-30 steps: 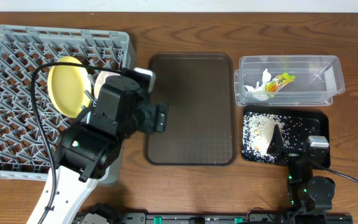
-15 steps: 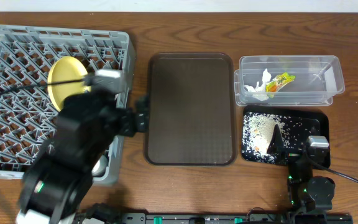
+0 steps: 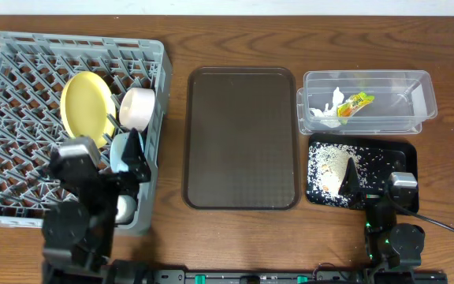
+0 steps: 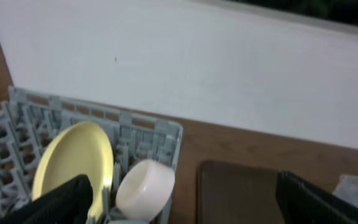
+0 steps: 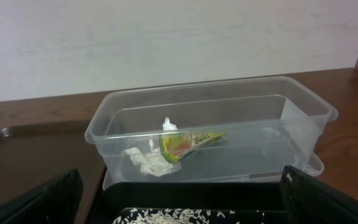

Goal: Sort waste into correct bins and load items into the dishwasher

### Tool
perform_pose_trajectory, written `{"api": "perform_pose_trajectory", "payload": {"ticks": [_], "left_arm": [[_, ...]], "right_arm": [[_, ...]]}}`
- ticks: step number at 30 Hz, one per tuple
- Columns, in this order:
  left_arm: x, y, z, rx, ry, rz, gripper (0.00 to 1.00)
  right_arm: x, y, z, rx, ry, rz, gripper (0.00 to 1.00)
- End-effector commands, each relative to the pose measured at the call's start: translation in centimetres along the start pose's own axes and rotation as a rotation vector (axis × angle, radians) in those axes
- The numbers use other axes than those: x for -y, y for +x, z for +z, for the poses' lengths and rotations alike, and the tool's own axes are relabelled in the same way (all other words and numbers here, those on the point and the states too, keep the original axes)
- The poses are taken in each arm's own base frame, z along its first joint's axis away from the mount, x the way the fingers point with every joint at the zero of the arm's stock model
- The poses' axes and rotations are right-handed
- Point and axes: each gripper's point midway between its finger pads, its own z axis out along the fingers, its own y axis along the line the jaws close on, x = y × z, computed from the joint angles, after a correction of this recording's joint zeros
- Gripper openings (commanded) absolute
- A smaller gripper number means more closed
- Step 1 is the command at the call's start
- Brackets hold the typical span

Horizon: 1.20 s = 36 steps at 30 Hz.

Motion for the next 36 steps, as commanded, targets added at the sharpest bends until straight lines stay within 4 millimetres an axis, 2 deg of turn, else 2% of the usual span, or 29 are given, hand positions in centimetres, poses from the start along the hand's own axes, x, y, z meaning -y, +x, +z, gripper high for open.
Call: {"api": "perform_pose_trajectory", "payload": {"ticks": [1,8,15,18,27,36], "left_arm": [[-0.7,2.6,-0.1,0.032,0.004,-0.015,0.94],[-1.5,8.1,0.2,0.025,0.028,-0.014,0.94],[-2.4,11.9,0.5,0.029,0.028,-0.014,0.95],[-2.7,13.3,1.2,0.02,0.023,-0.013,0.95],[-3.3,17.0,2.8,0.004,0.019,-0.012,0.95],[-3.4,17.2,2.8,-0.002,0.018,-0.011,0.95]], "right_arm": [[0.3,0.0,0.0,0.001,0.012,-0.01,0.99],[0.3,0.1,0.0,-0.001,0.012,-0.01,0.99],[0.3,0.1,0.0,-0.001,0.012,-0.01,0.99],[0.3,0.1,0.0,-0.001,0.012,-0.01,0.99],[0.3,0.1,0.0,-0.001,0.012,-0.01,0.99],[0.3,0.1,0.0,-0.001,0.012,-0.01,0.99]]}}
